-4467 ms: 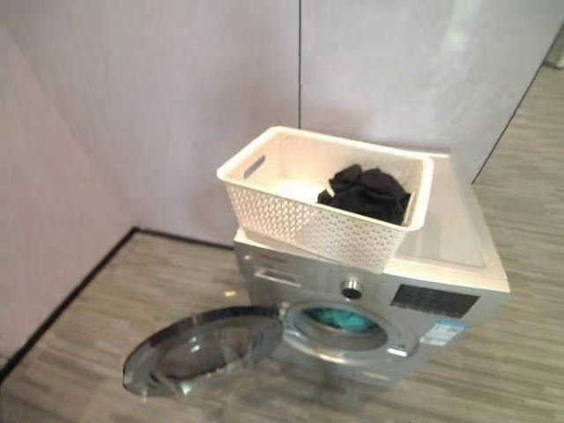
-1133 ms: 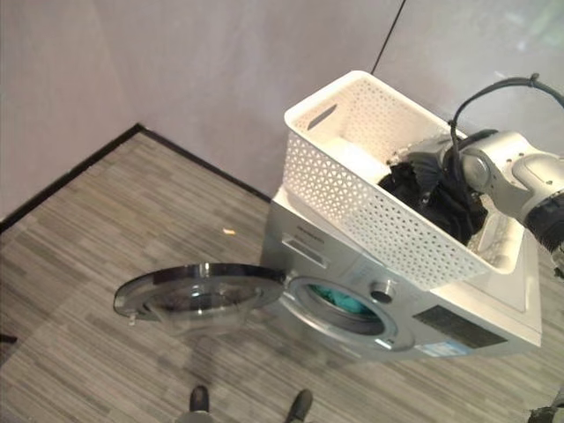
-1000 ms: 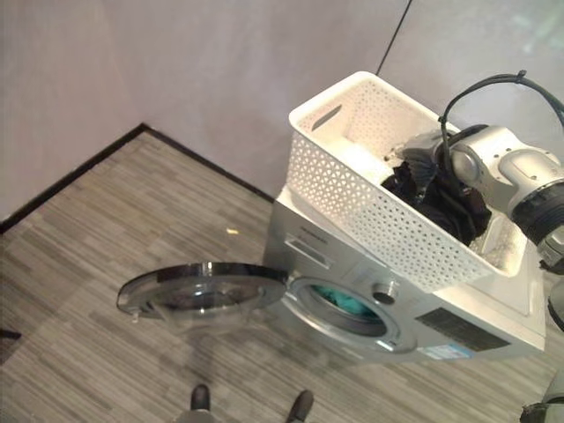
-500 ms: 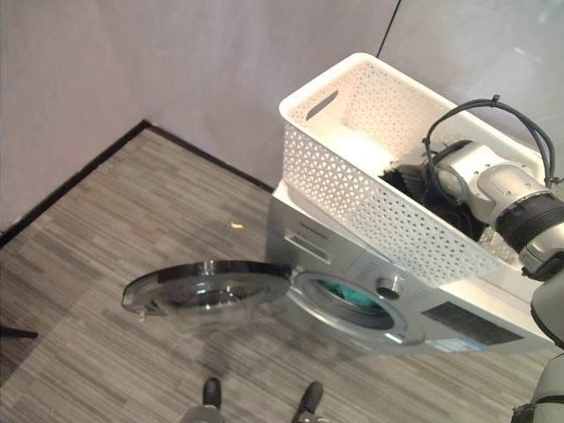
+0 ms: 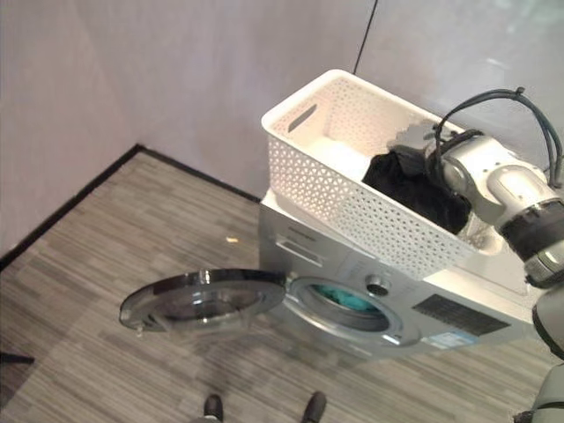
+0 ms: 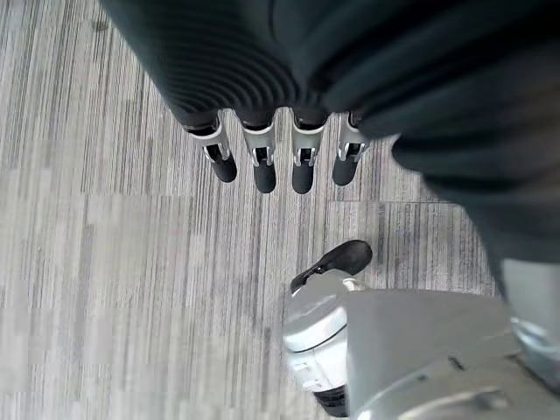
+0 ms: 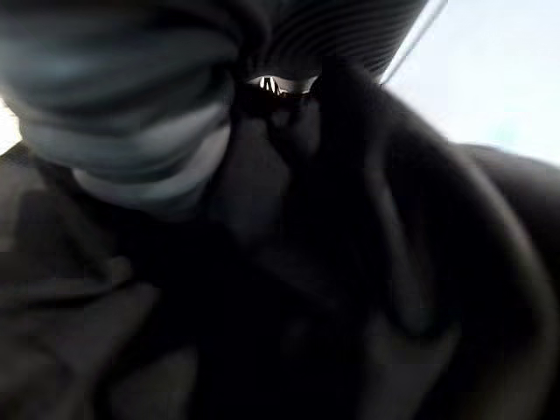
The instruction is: Grab the laundry basket,head to the washer,open it,put in the laundry and shut it.
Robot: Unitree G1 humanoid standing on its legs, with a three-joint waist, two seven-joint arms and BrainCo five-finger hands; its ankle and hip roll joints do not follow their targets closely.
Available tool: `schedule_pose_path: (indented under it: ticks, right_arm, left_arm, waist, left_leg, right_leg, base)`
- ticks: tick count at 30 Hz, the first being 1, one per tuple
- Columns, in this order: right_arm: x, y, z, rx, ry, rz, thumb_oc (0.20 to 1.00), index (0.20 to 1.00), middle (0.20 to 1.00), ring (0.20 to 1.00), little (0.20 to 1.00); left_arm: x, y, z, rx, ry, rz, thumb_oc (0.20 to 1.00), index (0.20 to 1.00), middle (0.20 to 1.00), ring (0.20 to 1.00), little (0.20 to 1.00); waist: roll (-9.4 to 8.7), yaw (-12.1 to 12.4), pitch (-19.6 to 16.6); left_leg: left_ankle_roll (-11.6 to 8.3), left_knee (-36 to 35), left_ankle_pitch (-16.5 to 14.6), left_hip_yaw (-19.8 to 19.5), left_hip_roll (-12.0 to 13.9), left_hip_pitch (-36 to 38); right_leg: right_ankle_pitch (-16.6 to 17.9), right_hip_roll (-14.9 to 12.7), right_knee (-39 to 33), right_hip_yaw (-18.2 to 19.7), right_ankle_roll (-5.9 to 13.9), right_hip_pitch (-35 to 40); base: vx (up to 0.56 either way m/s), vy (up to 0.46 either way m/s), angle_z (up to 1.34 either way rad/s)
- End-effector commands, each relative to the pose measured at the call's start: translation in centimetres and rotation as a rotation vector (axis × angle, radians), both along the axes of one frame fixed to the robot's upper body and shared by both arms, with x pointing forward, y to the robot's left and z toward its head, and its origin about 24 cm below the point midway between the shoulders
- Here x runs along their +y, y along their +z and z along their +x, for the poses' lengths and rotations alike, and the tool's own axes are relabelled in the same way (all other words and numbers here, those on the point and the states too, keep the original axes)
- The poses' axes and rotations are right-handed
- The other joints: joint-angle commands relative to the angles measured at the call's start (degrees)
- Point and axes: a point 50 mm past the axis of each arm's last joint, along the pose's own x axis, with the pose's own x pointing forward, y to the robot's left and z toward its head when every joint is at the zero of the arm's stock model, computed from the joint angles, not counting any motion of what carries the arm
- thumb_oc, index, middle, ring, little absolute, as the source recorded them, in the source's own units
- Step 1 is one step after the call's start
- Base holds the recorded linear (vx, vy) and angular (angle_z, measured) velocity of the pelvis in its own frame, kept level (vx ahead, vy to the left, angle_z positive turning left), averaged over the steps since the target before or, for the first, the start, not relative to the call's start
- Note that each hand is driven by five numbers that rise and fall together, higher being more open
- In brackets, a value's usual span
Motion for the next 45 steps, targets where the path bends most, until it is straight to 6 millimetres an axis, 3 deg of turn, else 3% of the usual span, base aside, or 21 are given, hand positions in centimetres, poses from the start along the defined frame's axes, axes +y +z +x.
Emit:
schedule_pose_path:
  ticks: [1, 3, 6, 7, 9, 12, 14, 17, 18, 20, 22, 23, 24, 25, 26, 27, 28, 30, 35, 41, 45]
  right_arm:
    - [-3.0, 3.2, -0.9, -0.198, -0.056, 0.057, 0.2, 0.2, 0.2, 0.2, 0.2]
    - [-3.6, 3.4, -1.3, -0.23, -0.064, 0.084, 0.2, 0.2, 0.2, 0.2, 0.2]
    - [-8.0, 3.8, -2.7, -0.403, -0.167, 0.352, 0.2, 0.2, 0.2, 0.2, 0.2]
    - [-8.1, 3.7, -2.8, -0.403, -0.17, 0.354, 0.2, 0.2, 0.2, 0.2, 0.2]
    - [-10.9, 2.6, -3.5, -0.568, -0.257, 0.786, 0.2, 0.2, 0.2, 0.2, 0.2]
    - [-11.8, 2.6, -3.8, -0.66, -0.272, 0.927, 0.2, 0.2, 0.2, 0.2, 0.2]
    - [-12.6, 2.1, -3.9, -0.761, -0.281, 1.178, 0.2, 0.2, 0.2, 0.2, 0.2]
    - [-12.5, 2.8, -3.2, -0.886, -0.213, 1.626, 0.2, 0.2, 0.2, 0.2, 0.2]
    - [-11.4, 3.8, -2.3, -0.885, -0.122, 1.842, 0.2, 0.2, 0.2, 0.2, 0.2]
    - [-10.3, 4.7, -1.4, -0.887, -0.034, 2.05, 0.2, 0.2, 0.2, 0.2, 0.2]
    - [-9.4, 5.0, -0.7, -0.847, -0.009, 2.102, 0.2, 0.2, 0.2, 0.2, 0.2]
    - [-9.6, 4.8, -0.3, -0.846, -0.008, 2.241, 0.2, 0.2, 0.2, 0.2, 0.2]
    - [-8.7, 6.3, -0.2, -0.838, 0.087, 2.33, 0.2, 0.2, 0.2, 0.2, 0.2]
    - [-8.2, 6.8, -0.5, -0.826, 0.175, 2.398, 0.2, 0.2, 0.2, 0.2, 0.2]
    - [-8.3, 6.6, -0.6, -0.827, 0.171, 2.4, 0.2, 0.2, 0.2, 0.2, 0.2]
    - [-7.7, 6.2, -0.4, -0.847, 0.214, 2.469, 0.2, 0.2, 0.2, 0.2, 0.2]
    - [-8.1, 5.9, -0.6, -0.878, 0.237, 2.555, 0.2, 0.2, 0.2, 0.2, 0.2]
    - [-7.4, 7.1, -0.9, -0.899, 0.346, 2.636, 0.2, 0.2, 0.2, 0.2, 0.2]
    - [-5.3, 8.7, -0.1, -0.915, 0.425, 2.806, 0.2, 0.2, 0.2, 0.2, 0.2]
    - [-2.6, 11.7, -0.8, -0.878, 0.643, 2.859, 0.2, 0.2, 0.2, 0.2, 0.2]
    - [-0.9, 13.3, -1.4, -0.807, 0.796, 2.868, 0.2, 0.2, 0.2, 0.2, 0.2]
  left_arm:
    - [-0.2, -0.1, -0.4, 0.029, -0.03, 0.001, 1.0, 1.0, 1.0, 1.0, 1.0]
    - [-0.4, -0.1, -0.5, 0.032, -0.043, -0.003, 1.0, 1.0, 1.0, 1.0, 1.0]
    - [-0.7, -0.2, -0.4, 0.027, -0.091, 0.001, 1.0, 1.0, 1.0, 1.0, 1.0]
    - [-0.6, -0.2, -0.3, 0.027, -0.094, 0.004, 1.0, 1.0, 1.0, 1.0, 1.0]
    - [-0.3, -0.1, -0.5, 0.031, -0.104, 0.025, 1.0, 1.0, 1.0, 1.0, 1.0]
    - [0.0, 0.1, 0.0, 0.021, -0.114, 0.045, 1.0, 1.0, 1.0, 1.0, 1.0]
    - [-0.1, 0.0, 0.3, 0.007, -0.115, 0.058, 1.0, 1.0, 1.0, 1.0, 1.0]
    - [0.0, 0.2, 1.7, -0.052, -0.107, 0.074, 1.0, 1.0, 1.0, 1.0, 1.0]
    - [-0.5, 0.1, 2.3, -0.087, -0.097, 0.062, 1.0, 1.0, 1.0, 1.0, 1.0]
    - [-1.5, -0.1, 3.1, -0.143, -0.086, 0.032, 1.0, 1.0, 1.0, 1.0, 1.0]
    - [-2.5, -0.3, 3.3, -0.177, -0.097, 0.012, 1.0, 1.0, 1.0, 1.0, 1.0]
    - [-3.3, -0.3, 3.7, -0.206, -0.107, -0.021, 1.0, 1.0, 1.0, 1.0, 1.0]
    - [-5.9, -0.1, 6.3, -0.308, -0.129, -0.12, 1.0, 1.0, 1.0, 1.0, 1.0]
    - [-6.5, 0.1, 6.5, -0.342, -0.157, -0.163, 1.0, 1.0, 1.0, 1.0, 1.0]
    - [-6.4, 0.1, 6.4, -0.339, -0.158, -0.162, 1.0, 1.0, 1.0, 1.0, 1.0]
    - [-8.0, -0.3, 4.1, -0.336, -0.195, -0.206, 1.0, 1.0, 1.0, 1.0, 1.0]
    - [-8.4, 0.1, 5.1, -0.363, -0.204, -0.263, 1.0, 1.0, 1.0, 1.0, 1.0]
    - [-6.9, 2.5, 8.2, -0.507, -0.171, -0.331, 1.0, 1.0, 1.0, 1.0, 1.0]
    - [-4.0, 8.6, 11.5, -0.747, -0.231, -0.352, 1.0, 1.0, 1.0, 1.0, 1.0]
    - [-3.6, 15.3, 14.5, -0.989, -0.291, -0.447, 1.0, 1.0, 1.0, 1.0, 1.0]
    - [-2.8, 21.7, 17.0, -1.212, -0.37, -0.475, 1.0, 1.0, 1.0, 1.0, 1.0]
  waist:
    - [-1.89, 0.4, 1.4]
    - [-1.71, 0.5, 1.1]
    - [-0.76, 1.4, -0.3]
    - [-1.01, 1.4, -0.3]
    - [-0.41, 2.2, -1.1]
    - [-0.39, 2.7, -1.7]
    - [-0.26, 2.9, -2.1]
    - [0.09, 3.0, -2.7]
    - [0.27, 2.9, -2.8]
    - [0.75, 2.9, -2.8]
    - [0.81, 2.8, -2.7]
    - [1.0, 2.8, -2.7]
    - [1.4, 2.9, -2.5]
    - [1.94, 3.1, -2.3]
    - [1.77, 3.2, -2.5]
    - [1.91, 3.7, -2.3]
    - [2.47, 4.1, -2.3]
    - [3.25, 4.5, -2.7]
    - [4.26, 5.1, -3.5]
    - [4.7, 5.4, -4.6]
    - [4.23, 5.6, -5.3]
  left_leg:
    - [-1.22, -2.0, 3.5, -3.0, 0.2, 1.8]
    - [-1.2, -2.0, 3.5, -3.3, 0.1, 2.0]
    - [-1.11, -2.2, 3.3, -4.3, -0.2, 2.9]
    - [-1.03, -2.3, 3.5, -4.4, -0.4, 2.7]
    - [-0.89, -2.4, 3.3, -5.0, -0.5, 3.3]
    - [-0.78, -2.4, 3.2, -5.3, -0.8, 3.4]
    - [-0.68, -2.5, 3.1, -5.5, -0.9, 3.7]
    - [-0.54, -2.5, 3.0, -5.4, -1.1, 4.1]
    - [-0.5, -2.5, 3.0, -5.3, -1.2, 4.3]
    - [-0.38, -2.5, 3.1, -5.1, -1.2, 4.5]
    - [-0.25, -2.5, 3.3, -5.0, -1.3, 4.5]
    - [-0.24, -2.5, 3.4, -4.9, -1.3, 4.5]
    - [-0.36, -2.5, 3.1, -4.9, -1.1, 4.9]
    - [-0.19, -2.5, 3.2, -5.1, -1.0, 4.8]
    - [-0.1, -2.5, 3.5, -5.2, -1.1, 4.6]
    - [0.0, -2.5, 3.6, -5.5, -1.1, 4.5]
    - [-0.12, -2.5, 3.2, -5.8, -0.9, 4.6]
    - [0.0, -2.5, 3.2, -6.0, -1.1, 4.7]
    - [0.27, -2.5, 3.1, -6.2, -1.4, 5.4]
    - [-0.04, -2.3, 2.4, -6.6, -1.3, 6.9]
    - [-0.45, -2.3, 2.3, -6.9, -1.2, 7.6]
  right_leg:
    - [1.8, -3.7, 0.1, 1.5, 4.75, 3.3]
    - [1.8, -3.7, 0.1, 1.2, 4.79, 3.8]
    - [1.5, -4.0, 0.3, -0.5, 5.08, 5.9]
    - [1.7, -4.1, 0.2, -0.6, 5.05, 5.7]
    - [1.4, -4.2, 0.2, -1.4, 5.12, 6.8]
    - [1.4, -4.4, 0.1, -1.8, 5.19, 7.3]
    - [1.5, -4.4, 0.1, -2.0, 5.2, 7.7]
    - [1.6, -4.5, 0.1, -1.6, 5.16, 7.9]
    - [1.8, -4.6, 0.1, -1.5, 5.07, 7.9]
    - [1.9, -4.6, 0.2, -1.3, 4.96, 7.9]
    - [2.2, -4.7, 0.1, -1.2, 4.82, 7.8]
    - [2.3, -4.6, 0.1, -1.0, 4.73, 7.8]
    - [2.2, -4.5, 0.2, -1.0, 4.83, 8.2]
    - [2.3, -4.5, 0.2, -1.2, 4.87, 8.2]
    - [2.5, -4.6, 0.1, -1.3, 4.79, 8.1]
    - [2.5, -4.6, 0.1, -1.6, 4.84, 8.2]
    - [2.1, -4.5, 0.1, -1.6, 5.05, 8.4]
    - [2.2, -4.6, 0.1, -1.7, 5.2, 8.5]
    - [2.3, -4.9, 0.1, -2.0, 5.23, 9.3]
    - [1.4, -4.9, 0.3, -2.2, 5.41, 10.8]
    - [0.8, -5.0, 0.4, -2.8, 5.3, 12.0]
  base:
    - [0.02, -0.007, 0.05]
    - [0.02, -0.006, 0.08]
    - [0.0, -0.005, 0.19]
    - [-0.01, 0.001, 0.2]
    - [-0.01, 0.008, 0.16]
    - [0.0, 0.017, 0.15]
    - [-0.02, 0.024, 0.07]
    - [-0.03, 0.036, 0.09]
    - [-0.04, 0.037, 0.05]
    - [-0.04, 0.038, -0.03]
    - [-0.02, 0.023, -0.07]
    - [-0.01, 0.015, -0.15]
    - [-0.02, 0.011, -0.17]
    - [-0.02, 0.002, -0.06]
    - [-0.04, -0.001, 0.02]
    - [0.0, 0.0, 0.0]
    - [0.0, 0.0, 0.0]
    - [0.0, 0.024, 0.07]
    - [0.02, 0.024, 0.03]
    - [0.02, 0.001, 0.05]
    - [0.0, -0.003, 0.05]
